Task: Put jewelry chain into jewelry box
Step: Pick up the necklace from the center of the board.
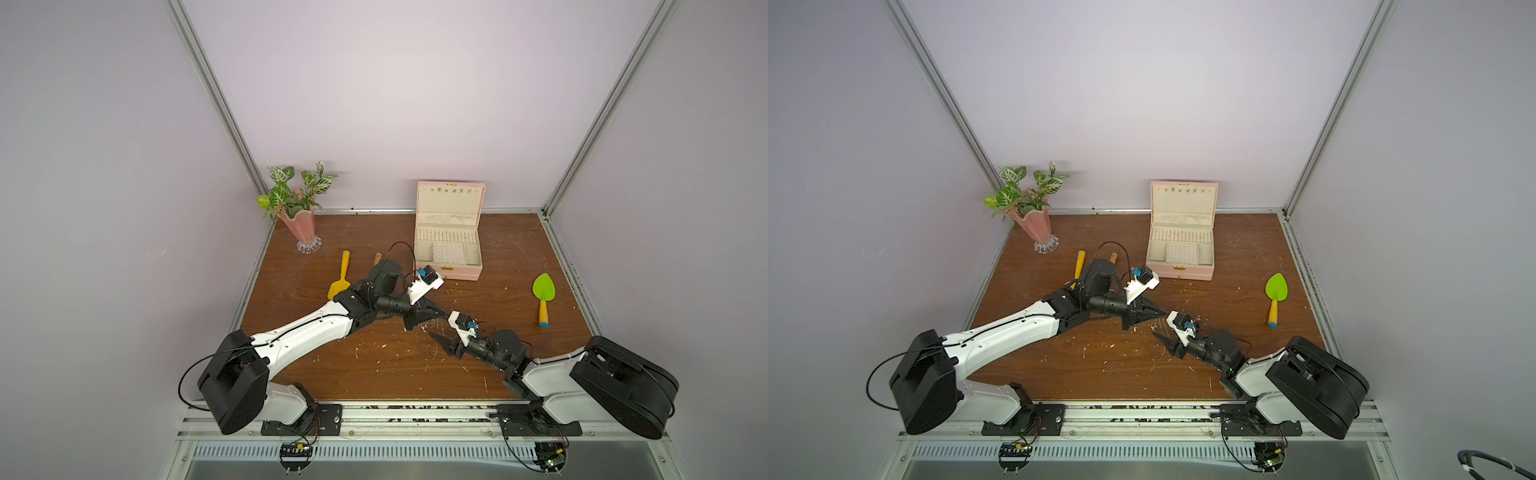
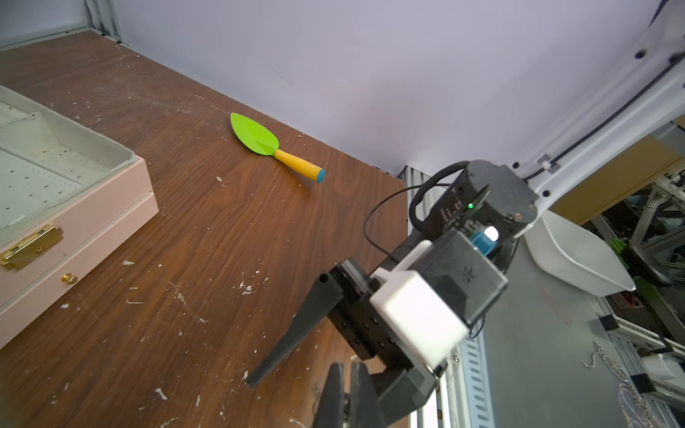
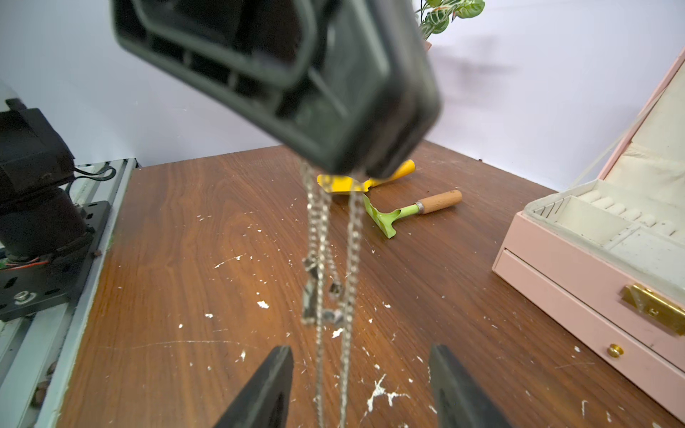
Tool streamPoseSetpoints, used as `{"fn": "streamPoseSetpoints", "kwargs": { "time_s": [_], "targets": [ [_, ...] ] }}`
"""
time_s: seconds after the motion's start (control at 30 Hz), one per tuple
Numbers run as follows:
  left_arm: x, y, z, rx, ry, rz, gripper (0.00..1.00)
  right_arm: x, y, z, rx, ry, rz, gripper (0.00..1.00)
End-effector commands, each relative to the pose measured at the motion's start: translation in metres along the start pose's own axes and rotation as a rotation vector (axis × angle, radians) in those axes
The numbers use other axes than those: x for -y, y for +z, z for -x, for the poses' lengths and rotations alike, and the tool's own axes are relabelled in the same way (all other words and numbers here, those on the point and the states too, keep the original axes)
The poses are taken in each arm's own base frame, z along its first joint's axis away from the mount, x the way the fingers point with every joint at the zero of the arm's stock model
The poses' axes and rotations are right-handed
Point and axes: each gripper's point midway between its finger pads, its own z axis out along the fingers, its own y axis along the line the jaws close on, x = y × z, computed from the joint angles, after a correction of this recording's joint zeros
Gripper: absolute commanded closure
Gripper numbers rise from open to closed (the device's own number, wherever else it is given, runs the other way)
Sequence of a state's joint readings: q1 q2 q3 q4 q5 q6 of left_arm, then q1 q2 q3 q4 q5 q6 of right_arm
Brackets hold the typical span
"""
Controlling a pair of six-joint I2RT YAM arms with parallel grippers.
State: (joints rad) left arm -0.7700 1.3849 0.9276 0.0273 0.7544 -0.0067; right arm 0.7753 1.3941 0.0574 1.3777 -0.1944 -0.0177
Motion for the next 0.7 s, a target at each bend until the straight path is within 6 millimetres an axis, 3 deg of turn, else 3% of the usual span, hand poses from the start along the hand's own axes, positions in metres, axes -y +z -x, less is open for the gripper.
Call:
{"fn": "streamPoseSetpoints", "kwargs": {
  "time_s": [0.0,0.33,0.67],
  "targets": [
    [0.017,-0.001,0.012,0.016,0.003,-0.068,0.99,0.004,0.004,0.029,0.114,-0.014,-0.024,0.38],
    [0.028,-0.005,0.014,0.021,-0.002,-0.098,0.99,0.010,0.007,0.041,0.175,-0.008,-0.059,0.41],
    [0.032,-0.009,0.020,0.036,0.007,-0.106,0.99,0.023,0.005,0.035,0.145,0.004,-0.141,0.45]
  ]
}}
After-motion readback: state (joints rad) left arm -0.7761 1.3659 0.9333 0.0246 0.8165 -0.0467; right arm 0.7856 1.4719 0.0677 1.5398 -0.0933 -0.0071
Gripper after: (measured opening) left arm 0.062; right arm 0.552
